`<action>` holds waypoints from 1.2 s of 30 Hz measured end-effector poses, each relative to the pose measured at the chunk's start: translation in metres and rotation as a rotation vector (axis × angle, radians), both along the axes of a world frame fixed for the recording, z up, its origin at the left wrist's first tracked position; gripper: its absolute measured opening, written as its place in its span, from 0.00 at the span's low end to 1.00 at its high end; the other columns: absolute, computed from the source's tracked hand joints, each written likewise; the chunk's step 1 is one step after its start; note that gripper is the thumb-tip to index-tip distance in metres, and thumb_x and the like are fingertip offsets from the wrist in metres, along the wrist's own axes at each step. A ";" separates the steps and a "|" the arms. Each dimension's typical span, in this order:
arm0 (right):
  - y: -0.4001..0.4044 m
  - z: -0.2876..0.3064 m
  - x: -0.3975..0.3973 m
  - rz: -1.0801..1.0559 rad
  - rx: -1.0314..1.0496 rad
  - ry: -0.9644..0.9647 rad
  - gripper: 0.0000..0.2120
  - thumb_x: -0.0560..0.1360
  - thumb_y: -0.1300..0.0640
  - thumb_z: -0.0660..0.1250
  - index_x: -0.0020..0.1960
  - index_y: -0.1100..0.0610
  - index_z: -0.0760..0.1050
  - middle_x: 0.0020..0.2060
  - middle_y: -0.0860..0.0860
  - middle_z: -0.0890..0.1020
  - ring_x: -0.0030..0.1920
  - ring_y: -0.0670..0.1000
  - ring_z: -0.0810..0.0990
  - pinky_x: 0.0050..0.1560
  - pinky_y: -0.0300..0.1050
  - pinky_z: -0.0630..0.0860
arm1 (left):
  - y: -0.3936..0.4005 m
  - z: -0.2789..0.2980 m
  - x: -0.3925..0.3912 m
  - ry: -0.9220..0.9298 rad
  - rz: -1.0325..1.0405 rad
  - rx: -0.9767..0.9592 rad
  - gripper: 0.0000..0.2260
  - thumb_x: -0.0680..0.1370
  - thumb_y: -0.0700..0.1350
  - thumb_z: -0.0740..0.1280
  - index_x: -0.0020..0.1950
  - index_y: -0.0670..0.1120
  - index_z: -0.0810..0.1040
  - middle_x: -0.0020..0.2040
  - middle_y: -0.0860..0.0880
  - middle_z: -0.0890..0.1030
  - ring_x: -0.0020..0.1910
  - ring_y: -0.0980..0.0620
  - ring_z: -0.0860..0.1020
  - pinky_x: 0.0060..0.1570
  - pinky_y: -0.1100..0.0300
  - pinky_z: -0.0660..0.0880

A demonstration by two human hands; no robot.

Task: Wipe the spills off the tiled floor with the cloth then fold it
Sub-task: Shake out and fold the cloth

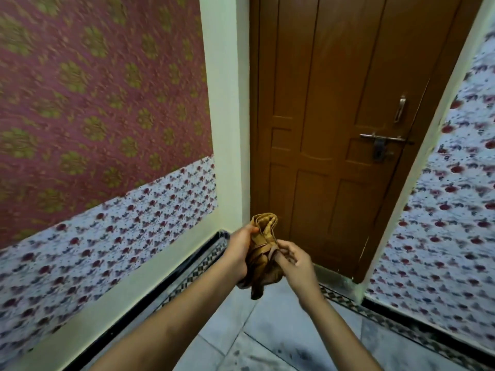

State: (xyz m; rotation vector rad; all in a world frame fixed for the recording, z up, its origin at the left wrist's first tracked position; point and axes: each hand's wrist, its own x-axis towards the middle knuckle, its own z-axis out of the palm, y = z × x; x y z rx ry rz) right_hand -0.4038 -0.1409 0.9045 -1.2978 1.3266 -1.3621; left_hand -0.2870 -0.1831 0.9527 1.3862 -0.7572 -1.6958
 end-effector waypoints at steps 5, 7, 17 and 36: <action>-0.001 0.015 -0.017 -0.065 -0.036 0.097 0.06 0.76 0.60 0.65 0.47 0.52 0.79 0.43 0.49 0.83 0.48 0.50 0.81 0.45 0.41 0.77 | -0.001 0.022 0.024 -0.138 0.024 -0.102 0.11 0.73 0.45 0.66 0.54 0.43 0.79 0.53 0.37 0.80 0.51 0.39 0.78 0.54 0.48 0.75; -0.003 0.020 -0.022 -0.115 -0.055 0.113 0.06 0.77 0.60 0.64 0.48 0.54 0.79 0.45 0.50 0.82 0.49 0.49 0.80 0.44 0.37 0.74 | -0.005 0.026 0.034 -0.168 0.019 -0.136 0.09 0.74 0.45 0.65 0.53 0.44 0.77 0.52 0.38 0.79 0.52 0.39 0.77 0.58 0.45 0.73; -0.020 0.063 0.025 -0.157 -0.119 0.084 0.06 0.78 0.58 0.61 0.49 0.56 0.76 0.45 0.52 0.81 0.47 0.48 0.79 0.43 0.34 0.74 | -0.033 0.037 0.089 -0.306 -0.137 -0.287 0.12 0.77 0.37 0.57 0.49 0.46 0.80 0.51 0.41 0.78 0.57 0.41 0.74 0.59 0.48 0.71; -0.014 0.054 0.085 -0.327 0.066 -0.219 0.11 0.76 0.66 0.63 0.56 0.57 0.77 0.44 0.52 0.81 0.42 0.47 0.79 0.37 0.34 0.75 | -0.048 0.027 0.110 -0.345 -0.519 -0.735 0.04 0.75 0.45 0.68 0.49 0.50 0.77 0.48 0.48 0.79 0.51 0.49 0.78 0.52 0.53 0.77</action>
